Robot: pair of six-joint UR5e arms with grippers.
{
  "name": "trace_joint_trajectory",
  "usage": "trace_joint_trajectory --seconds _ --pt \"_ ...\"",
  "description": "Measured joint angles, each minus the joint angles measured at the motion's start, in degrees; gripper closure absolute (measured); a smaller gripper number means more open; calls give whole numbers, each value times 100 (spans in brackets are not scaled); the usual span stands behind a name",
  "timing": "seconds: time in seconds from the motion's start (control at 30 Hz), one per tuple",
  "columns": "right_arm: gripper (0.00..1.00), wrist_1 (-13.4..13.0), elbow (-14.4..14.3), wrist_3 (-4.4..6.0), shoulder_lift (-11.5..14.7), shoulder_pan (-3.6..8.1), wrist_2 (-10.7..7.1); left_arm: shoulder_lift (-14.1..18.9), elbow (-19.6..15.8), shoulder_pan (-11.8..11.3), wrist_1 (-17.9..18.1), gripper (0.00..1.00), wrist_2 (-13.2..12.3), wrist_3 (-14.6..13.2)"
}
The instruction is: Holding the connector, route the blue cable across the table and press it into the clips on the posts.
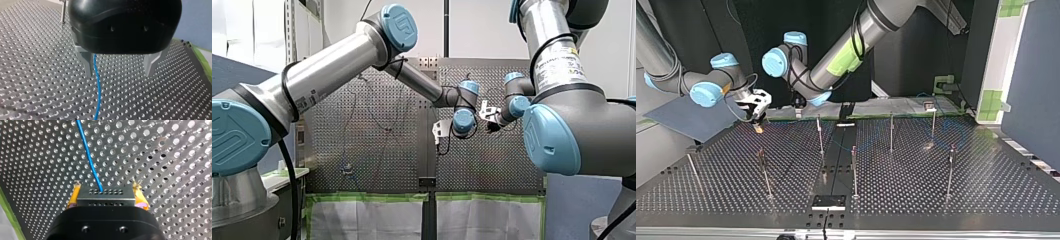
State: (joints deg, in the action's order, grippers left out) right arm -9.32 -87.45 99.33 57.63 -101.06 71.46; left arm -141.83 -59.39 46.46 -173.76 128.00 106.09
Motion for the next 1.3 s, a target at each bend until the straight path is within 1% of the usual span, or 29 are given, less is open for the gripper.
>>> trace_joint_trajectory --seconds 0.2,0.37,0.5,0.67,0.77,0.9,1.0,1.13,1.3 --pt "100 -1 -1 21 0 3 -14 -78 259 -48 59 0 20 7" --pt "100 0 -1 26 0 3 -17 -101 332 -99 80 0 8 8" --pt "100 -1 0 26 0 2 -17 -243 450 -123 4 0 -59 13" --pt "100 -1 2 26 0 2 -25 -464 649 -126 -106 0 -81 21" --pt "100 -2 3 26 0 2 -43 -595 770 -165 -100 0 -25 64" --pt "100 -7 3 25 0 2 -50 -741 967 -202 -72 0 140 97" --pt "100 -10 3 25 0 2 -52 -776 1120 -215 -54 0 210 101" --pt "100 -21 3 24 0 2 -52 -784 1295 -231 -8 0 236 102" --pt "100 -26 6 25 0 1 -52 -784 1302 -231 40 0 253 105"
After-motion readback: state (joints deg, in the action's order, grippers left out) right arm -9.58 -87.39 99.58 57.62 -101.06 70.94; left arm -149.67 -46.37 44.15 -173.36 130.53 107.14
